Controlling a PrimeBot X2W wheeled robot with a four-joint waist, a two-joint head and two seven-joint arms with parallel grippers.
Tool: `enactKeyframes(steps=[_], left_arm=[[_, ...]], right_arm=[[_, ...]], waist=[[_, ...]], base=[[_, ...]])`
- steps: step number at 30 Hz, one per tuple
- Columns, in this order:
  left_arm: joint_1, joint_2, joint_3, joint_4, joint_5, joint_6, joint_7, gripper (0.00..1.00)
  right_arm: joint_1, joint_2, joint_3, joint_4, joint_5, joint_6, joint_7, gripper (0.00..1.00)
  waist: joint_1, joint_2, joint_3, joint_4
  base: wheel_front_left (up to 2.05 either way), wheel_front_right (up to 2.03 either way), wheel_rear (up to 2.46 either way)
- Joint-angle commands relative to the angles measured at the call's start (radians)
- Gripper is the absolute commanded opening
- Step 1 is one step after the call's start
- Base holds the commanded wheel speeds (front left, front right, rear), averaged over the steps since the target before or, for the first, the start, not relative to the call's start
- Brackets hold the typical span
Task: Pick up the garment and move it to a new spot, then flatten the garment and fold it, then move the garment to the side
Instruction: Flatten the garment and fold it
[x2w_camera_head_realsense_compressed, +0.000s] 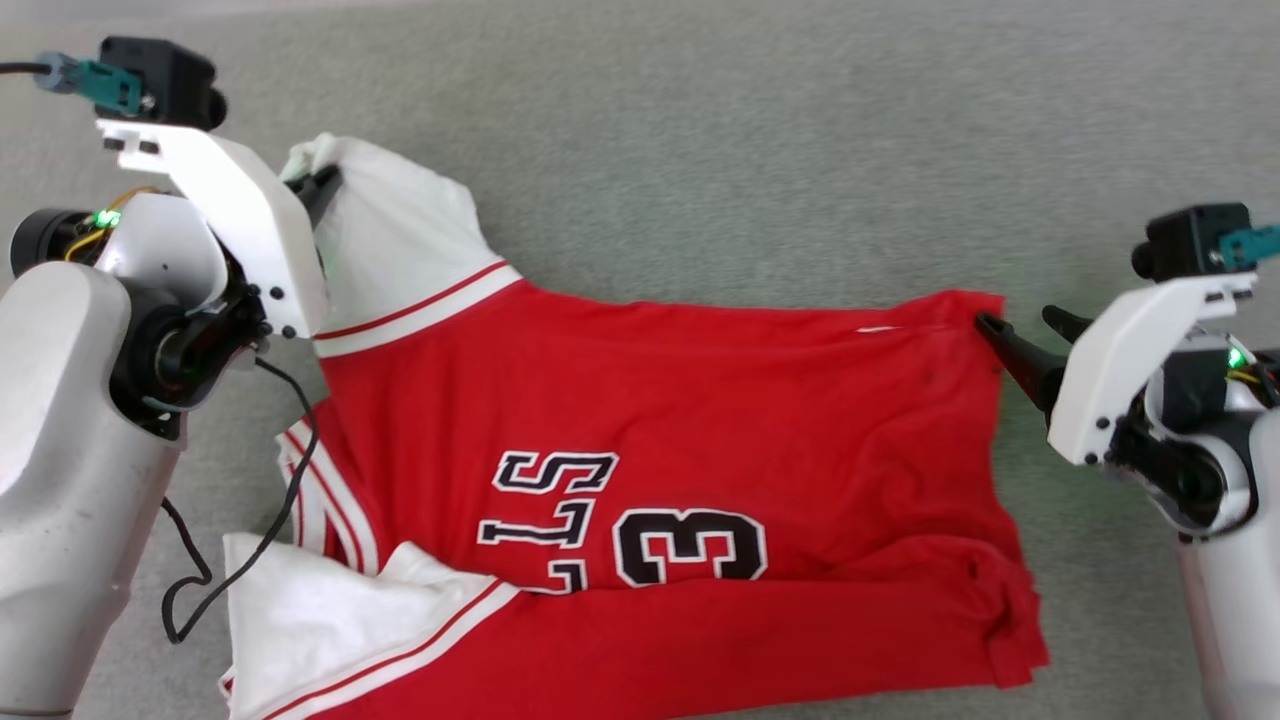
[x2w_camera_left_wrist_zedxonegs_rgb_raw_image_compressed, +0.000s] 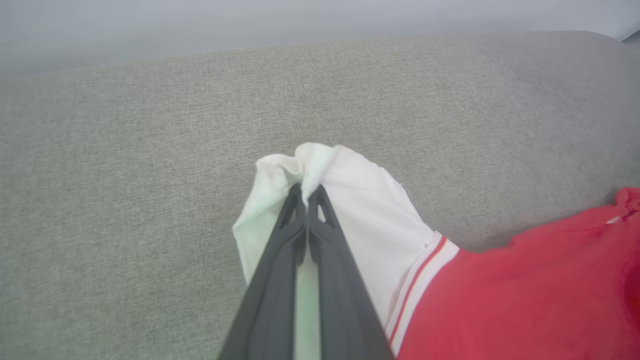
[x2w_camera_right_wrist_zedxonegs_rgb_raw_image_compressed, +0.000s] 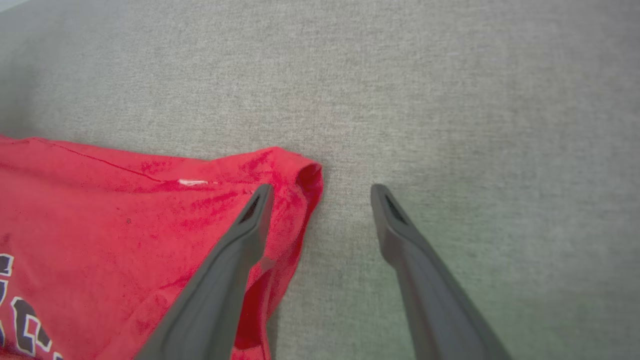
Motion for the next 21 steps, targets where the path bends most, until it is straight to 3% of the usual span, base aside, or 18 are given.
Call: enactKeyframes(steps=[1,7,8,9,14,21], left_arm=[[-0.003,0.0,-0.001,-0.01,0.006,0.004,-0.007,0.0],[0.018,-0.003,-0.002,-0.071,0.01,0.012,-0.026,0.0],[0.023,-0.002,-0.002,-0.074,0.011,0.014,-0.029,0.0],[0.026,-0.003,0.0,-0.077,0.009,0.014,-0.034,0.0],[0.049,-0.004,0.004,-0.064,0.0,0.014,-0.053,0.0],[0.134,0.005,0.042,-0.062,-0.024,0.025,-0.124,0.0]], right_arm=[[-0.023,-0.006,0.004,0.013,-0.002,0.0,0.012,1.0],[-0.087,-0.007,0.039,0.15,-0.011,0.0,0.121,1.0],[-0.088,-0.005,0.046,0.17,-0.011,0.0,0.14,0.43],[-0.092,-0.003,0.054,0.18,-0.014,0.0,0.148,0.0],[-0.126,-0.024,0.073,0.168,-0.028,0.0,0.135,0.0],[-0.12,-0.06,0.057,0.069,-0.087,0.0,0.032,0.0]], waist=[[-0.0001,0.0,0.026,0.027],[-0.0001,0.0,0.051,0.061],[-0.0001,0.0,0.052,0.063],[-0.0001,0.0,0.052,0.065],[-0.0001,0.0,0.032,0.068],[-0.0001,0.0,-0.052,0.062]], base=[[0.0,0.0,0.0],[0.0,0.0,0.0],[0.0,0.0,0.0],[0.0,0.0,0.0],[0.0,0.0,0.0],[0.0,0.0,0.0]])
